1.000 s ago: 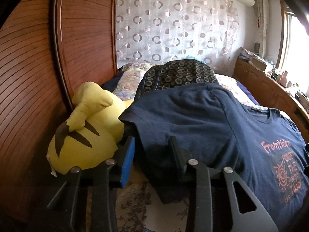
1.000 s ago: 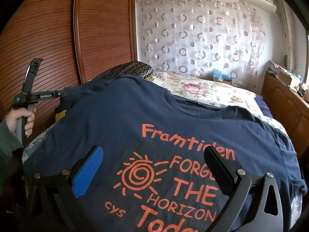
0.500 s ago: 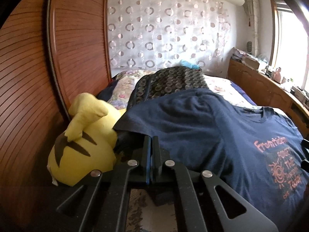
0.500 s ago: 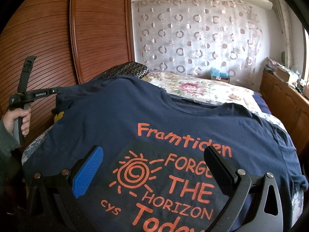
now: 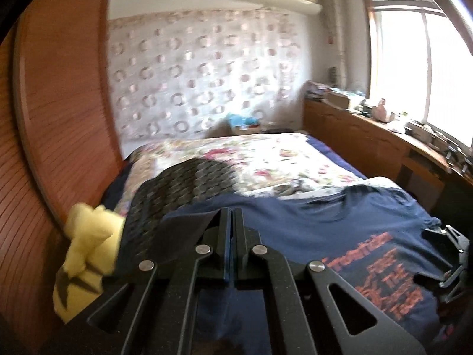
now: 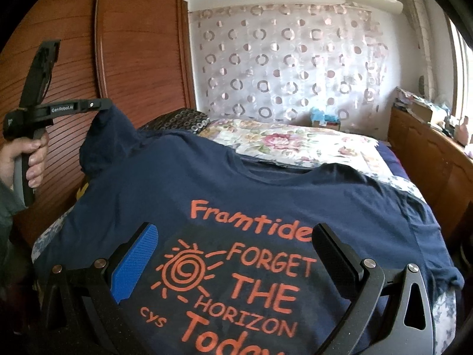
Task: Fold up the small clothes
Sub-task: 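Lift the gripped side with the left tool and fold it toward the shirt's center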
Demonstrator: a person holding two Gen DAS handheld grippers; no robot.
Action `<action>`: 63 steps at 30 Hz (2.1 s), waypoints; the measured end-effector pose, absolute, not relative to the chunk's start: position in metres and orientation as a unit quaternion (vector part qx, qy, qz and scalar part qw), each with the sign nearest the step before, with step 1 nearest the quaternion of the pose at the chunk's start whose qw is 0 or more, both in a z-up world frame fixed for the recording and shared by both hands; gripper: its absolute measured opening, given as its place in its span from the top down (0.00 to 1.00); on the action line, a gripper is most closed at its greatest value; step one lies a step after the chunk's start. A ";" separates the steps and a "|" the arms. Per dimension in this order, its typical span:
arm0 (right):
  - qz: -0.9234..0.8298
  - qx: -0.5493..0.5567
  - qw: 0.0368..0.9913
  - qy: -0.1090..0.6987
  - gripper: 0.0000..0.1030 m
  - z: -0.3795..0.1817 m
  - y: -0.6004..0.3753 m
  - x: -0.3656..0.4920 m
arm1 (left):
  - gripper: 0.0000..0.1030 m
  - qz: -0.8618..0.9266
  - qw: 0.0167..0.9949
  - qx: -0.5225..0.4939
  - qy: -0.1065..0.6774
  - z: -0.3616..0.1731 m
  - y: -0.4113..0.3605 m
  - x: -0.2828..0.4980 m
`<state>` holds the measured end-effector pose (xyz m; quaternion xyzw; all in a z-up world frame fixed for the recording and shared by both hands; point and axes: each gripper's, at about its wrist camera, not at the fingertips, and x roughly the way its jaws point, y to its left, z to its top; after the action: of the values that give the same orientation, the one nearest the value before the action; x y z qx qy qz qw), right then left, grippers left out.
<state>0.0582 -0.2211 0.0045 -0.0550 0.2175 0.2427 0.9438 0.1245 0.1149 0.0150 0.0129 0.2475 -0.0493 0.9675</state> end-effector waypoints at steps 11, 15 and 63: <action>0.227 -0.048 0.947 0.223 0.00 -0.005 -0.209 0.052 | 0.98 -0.132 0.954 0.030 0.267 0.020 0.049 0.120; 0.228 -0.051 0.946 0.225 0.00 -0.004 -0.202 0.054 | 0.74 -0.117 0.959 0.034 0.258 0.024 0.055 0.108; 0.458 -0.126 0.851 0.224 0.94 0.021 -0.073 0.156 | 0.25 0.022 0.967 -0.036 0.252 -0.043 0.171 0.028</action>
<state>0.1564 -0.0729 0.0214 -0.1256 0.2243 0.4584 0.8508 0.0279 0.1709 -0.0434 -0.0363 0.2524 0.0222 0.9667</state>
